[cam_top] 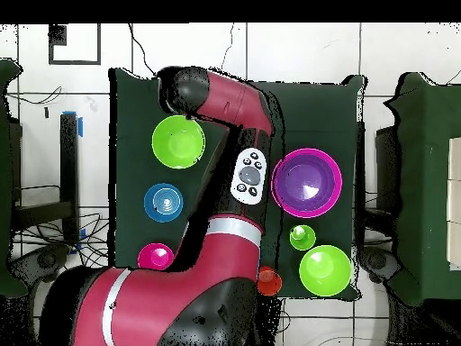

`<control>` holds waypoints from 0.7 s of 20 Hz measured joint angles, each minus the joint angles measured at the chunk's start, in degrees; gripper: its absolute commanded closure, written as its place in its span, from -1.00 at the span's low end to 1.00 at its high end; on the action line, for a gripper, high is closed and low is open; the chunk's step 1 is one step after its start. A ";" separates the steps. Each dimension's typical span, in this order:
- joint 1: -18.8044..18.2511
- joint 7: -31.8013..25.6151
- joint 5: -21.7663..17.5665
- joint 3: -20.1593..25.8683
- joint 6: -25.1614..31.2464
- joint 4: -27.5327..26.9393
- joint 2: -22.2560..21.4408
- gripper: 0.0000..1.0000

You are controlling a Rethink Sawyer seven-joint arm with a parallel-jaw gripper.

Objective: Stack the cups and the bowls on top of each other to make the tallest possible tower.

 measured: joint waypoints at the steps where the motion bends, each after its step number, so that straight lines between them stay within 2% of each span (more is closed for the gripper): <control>1: 0.08 0.00 -0.21 0.16 0.00 -0.01 -0.01 -1.00; 14: 2.63 0.00 -1.43 0.02 0.00 -1.91 3.57 -1.00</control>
